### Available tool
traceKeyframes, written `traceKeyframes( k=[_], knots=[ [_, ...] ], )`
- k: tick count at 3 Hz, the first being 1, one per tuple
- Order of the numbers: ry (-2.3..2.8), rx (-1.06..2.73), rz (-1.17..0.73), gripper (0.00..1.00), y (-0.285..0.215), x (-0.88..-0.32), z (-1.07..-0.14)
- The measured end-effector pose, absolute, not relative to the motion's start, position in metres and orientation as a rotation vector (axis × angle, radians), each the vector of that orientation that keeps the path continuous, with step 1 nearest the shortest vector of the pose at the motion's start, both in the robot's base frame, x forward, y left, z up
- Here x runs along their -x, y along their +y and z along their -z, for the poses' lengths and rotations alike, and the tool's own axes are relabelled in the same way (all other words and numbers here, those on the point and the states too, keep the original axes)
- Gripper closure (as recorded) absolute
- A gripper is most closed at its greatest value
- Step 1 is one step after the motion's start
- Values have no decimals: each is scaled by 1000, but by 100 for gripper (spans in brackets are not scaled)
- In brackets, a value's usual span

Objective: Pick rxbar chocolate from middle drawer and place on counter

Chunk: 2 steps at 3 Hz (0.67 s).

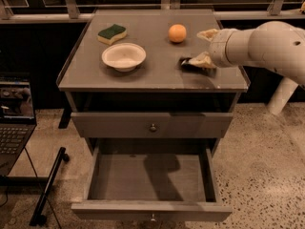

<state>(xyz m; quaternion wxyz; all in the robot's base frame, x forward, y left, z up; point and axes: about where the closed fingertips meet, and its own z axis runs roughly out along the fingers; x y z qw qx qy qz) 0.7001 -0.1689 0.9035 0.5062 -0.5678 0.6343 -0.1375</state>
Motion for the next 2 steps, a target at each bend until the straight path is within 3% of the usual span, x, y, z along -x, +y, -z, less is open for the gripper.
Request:
traceKeyframes(
  k=[1,2],
  knots=[
    [1530,1366,331,0,-168,-700,-900],
    [1530,1366,331,0,-167,-700,-900]
  ],
)
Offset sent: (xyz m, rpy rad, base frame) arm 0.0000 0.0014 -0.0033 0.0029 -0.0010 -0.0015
